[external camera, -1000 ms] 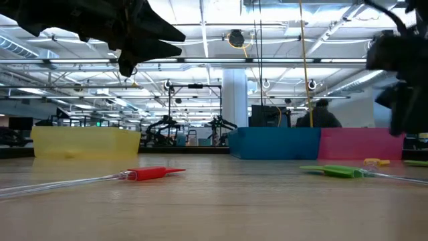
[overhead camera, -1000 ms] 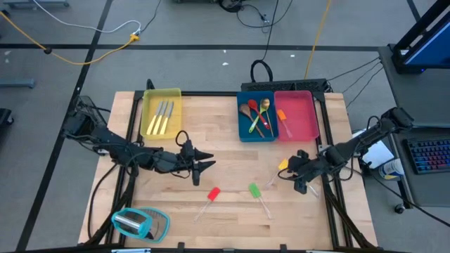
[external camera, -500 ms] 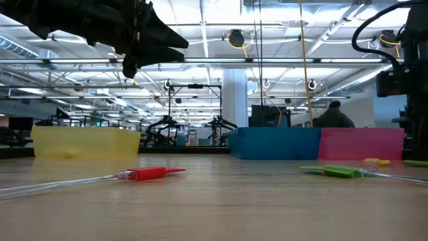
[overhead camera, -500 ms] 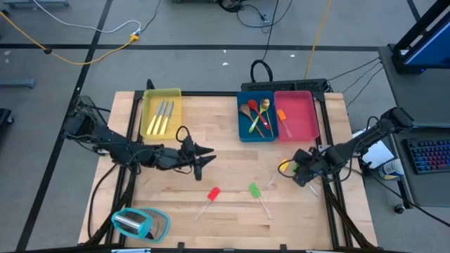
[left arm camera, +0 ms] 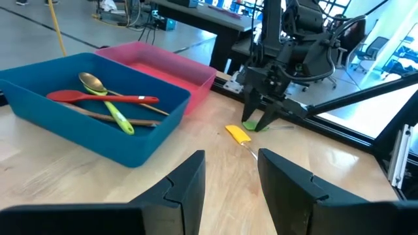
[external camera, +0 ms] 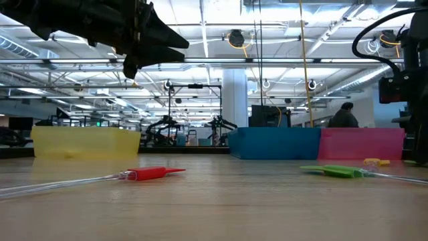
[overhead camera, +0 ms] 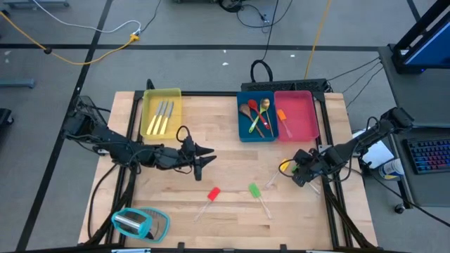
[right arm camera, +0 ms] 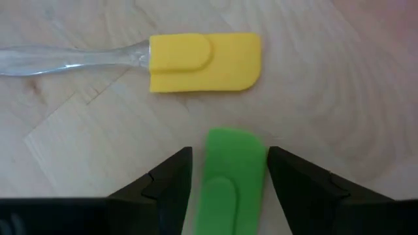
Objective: Pick & Place Kitchen Items
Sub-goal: Put the green spatula into the pink bin
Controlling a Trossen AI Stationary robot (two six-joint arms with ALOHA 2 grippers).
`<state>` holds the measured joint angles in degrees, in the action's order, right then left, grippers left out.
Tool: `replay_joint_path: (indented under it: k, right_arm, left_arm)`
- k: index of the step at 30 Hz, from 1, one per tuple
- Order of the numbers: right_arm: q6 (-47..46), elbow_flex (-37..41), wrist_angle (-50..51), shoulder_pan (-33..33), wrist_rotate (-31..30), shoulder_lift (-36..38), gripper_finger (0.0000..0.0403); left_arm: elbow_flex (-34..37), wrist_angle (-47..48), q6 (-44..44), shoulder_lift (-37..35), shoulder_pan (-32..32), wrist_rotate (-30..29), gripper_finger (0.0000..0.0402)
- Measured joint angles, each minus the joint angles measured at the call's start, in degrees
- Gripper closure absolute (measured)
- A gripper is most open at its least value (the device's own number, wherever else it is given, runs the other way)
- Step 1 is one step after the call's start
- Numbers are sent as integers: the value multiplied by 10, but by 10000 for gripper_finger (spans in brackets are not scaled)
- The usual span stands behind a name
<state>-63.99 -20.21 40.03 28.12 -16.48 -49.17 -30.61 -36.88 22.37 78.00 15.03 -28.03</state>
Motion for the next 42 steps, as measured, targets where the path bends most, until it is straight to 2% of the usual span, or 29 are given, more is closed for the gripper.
replay_joint_path:
  k: [5,9,24,29,36,39,42]
  right_arm:
    - [2,0,0,0,1,0,194]
    - [2,0,0,0,2,0,214]
    - [17,1,-8,0,17,0,388]
    - [43,2,-50,0,17,-1,390]
    - [119,2,-182,0,14,0,390]
    - [168,2,-233,0,-17,0,391]
    - [212,2,-270,0,-74,0,391]
  left_arm:
    - [0,0,0,0,0,0,256]
    - [0,1,0,0,0,0,256]
    - [0,21,11,0,0,1,256]
    - [0,21,16,0,0,1,256]
    - [0,21,22,0,0,1,256]
    - [0,21,23,0,0,1,256]
    - [0,21,23,0,0,1,256]
